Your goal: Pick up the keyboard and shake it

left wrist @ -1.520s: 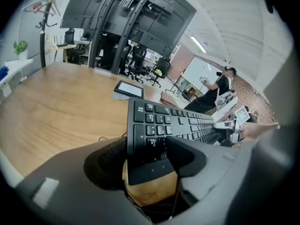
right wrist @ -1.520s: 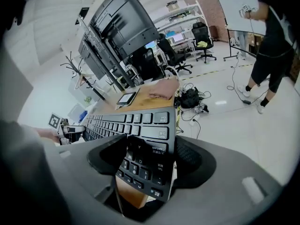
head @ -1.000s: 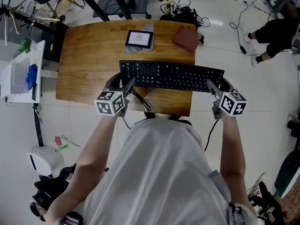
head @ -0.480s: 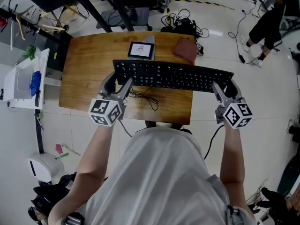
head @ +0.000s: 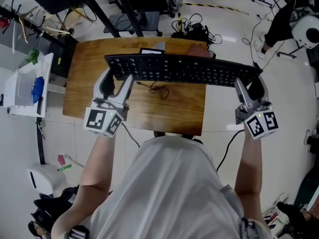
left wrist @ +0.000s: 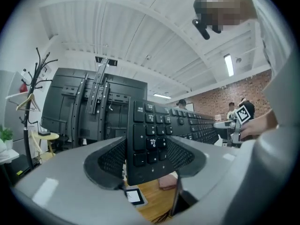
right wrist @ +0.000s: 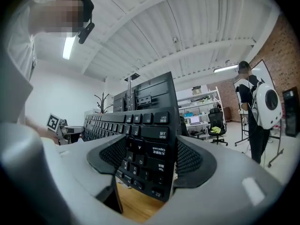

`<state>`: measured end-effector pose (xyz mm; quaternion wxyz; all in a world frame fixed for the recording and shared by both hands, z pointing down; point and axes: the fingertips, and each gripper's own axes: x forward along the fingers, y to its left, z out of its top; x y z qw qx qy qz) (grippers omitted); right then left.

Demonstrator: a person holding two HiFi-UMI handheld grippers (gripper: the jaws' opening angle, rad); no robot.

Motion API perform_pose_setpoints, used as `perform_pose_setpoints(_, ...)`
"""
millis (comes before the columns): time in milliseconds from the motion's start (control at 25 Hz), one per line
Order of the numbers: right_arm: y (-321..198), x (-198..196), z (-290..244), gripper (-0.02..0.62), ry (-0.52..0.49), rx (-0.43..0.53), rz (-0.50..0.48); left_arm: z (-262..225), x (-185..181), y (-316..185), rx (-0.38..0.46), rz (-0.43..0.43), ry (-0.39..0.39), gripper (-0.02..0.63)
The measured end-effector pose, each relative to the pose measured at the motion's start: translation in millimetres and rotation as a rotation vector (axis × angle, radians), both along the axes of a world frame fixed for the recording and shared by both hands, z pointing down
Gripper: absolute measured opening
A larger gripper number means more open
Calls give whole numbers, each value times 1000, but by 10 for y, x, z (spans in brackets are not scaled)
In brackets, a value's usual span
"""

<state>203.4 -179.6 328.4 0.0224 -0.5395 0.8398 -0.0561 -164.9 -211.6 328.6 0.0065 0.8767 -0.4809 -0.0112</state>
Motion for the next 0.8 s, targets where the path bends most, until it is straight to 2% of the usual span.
perform_pose_setpoints(360, -57, -74, -459, 307, 2, 129, -6, -503, -76, -35, 143, -9, -3, 264)
perform_pose_setpoints(800, 97, -123, -1218, 305, 47, 380, 1, -1176, -84, 52, 335, 4, 36, 262)
